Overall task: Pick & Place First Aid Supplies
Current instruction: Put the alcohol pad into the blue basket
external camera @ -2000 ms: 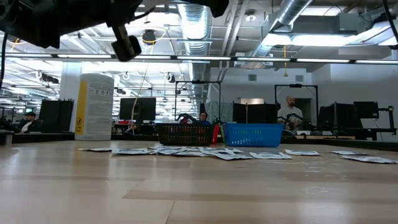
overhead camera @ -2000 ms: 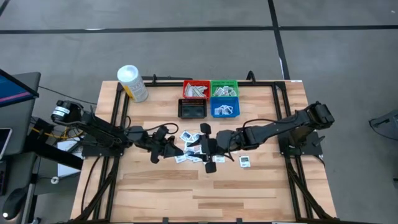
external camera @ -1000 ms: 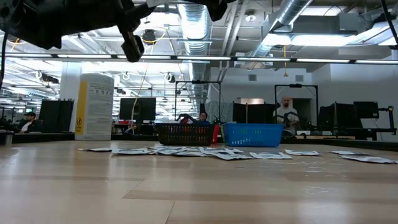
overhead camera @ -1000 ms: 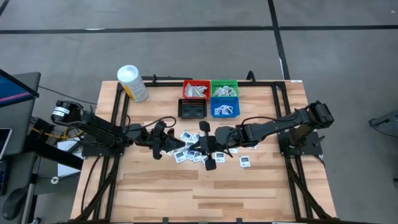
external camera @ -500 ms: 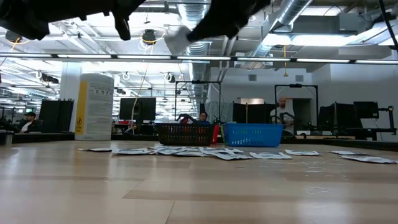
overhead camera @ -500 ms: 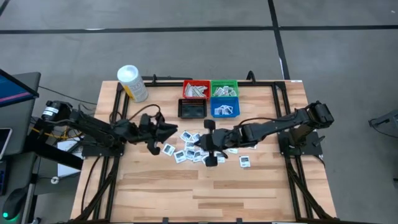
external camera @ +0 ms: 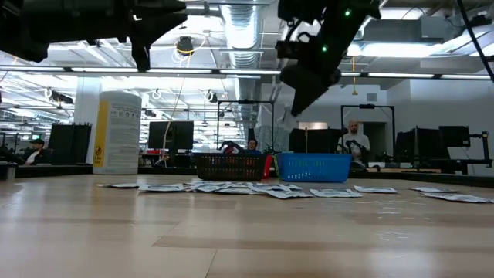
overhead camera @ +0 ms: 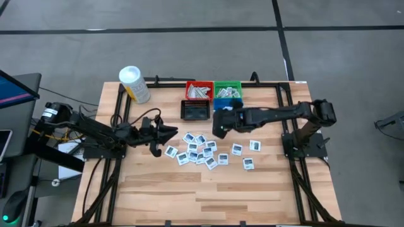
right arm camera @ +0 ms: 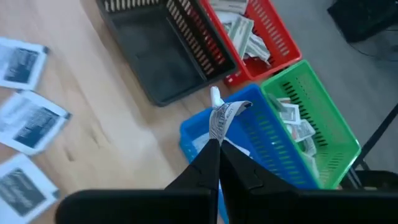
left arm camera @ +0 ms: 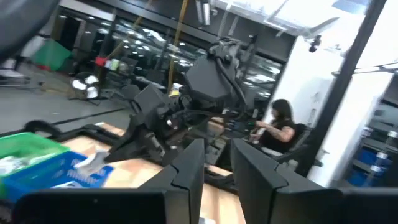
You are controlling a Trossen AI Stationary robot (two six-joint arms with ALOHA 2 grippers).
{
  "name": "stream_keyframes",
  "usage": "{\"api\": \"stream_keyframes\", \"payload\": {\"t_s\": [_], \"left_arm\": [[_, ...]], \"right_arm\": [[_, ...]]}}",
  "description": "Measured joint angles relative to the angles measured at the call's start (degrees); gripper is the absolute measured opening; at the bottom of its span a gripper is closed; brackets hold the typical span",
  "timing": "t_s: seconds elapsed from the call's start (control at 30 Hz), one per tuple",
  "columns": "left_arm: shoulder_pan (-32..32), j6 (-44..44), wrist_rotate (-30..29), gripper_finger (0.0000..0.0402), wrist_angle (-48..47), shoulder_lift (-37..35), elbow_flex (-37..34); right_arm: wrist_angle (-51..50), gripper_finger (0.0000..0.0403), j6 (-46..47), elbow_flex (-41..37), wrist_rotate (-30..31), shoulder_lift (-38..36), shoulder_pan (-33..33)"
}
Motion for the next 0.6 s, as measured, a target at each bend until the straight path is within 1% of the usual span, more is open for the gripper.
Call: {"api": "stream_keyframes", "payload": {"t_s": [0.1,0.4,0.5,0.6], "left_arm": [[0.00,0.08,-2.78,0.0081,0.01,0.02,-0.09],[0.31,0.65,-12.44,0.0078,-0.26,0.02,-0.09],[2.19,0.66,-13.42,0.0078,-1.76,0.02,-0.09],[4.72,0.02,-13.43,0.0078,-3.88,0.02,-0.09]], "right_arm": [[-0.51,0.0000,-3.16,-0.01,-2.18,0.00,-3.01],[-0.67,0.0000,-18.78,-0.01,-4.65,0.00,-10.47],[-1.54,0.0000,-23.39,-0.01,-5.94,0.00,-12.64],[-2.55,0.0000,-27.59,-0.45,-9.62,-0.02,-14.47]]}}
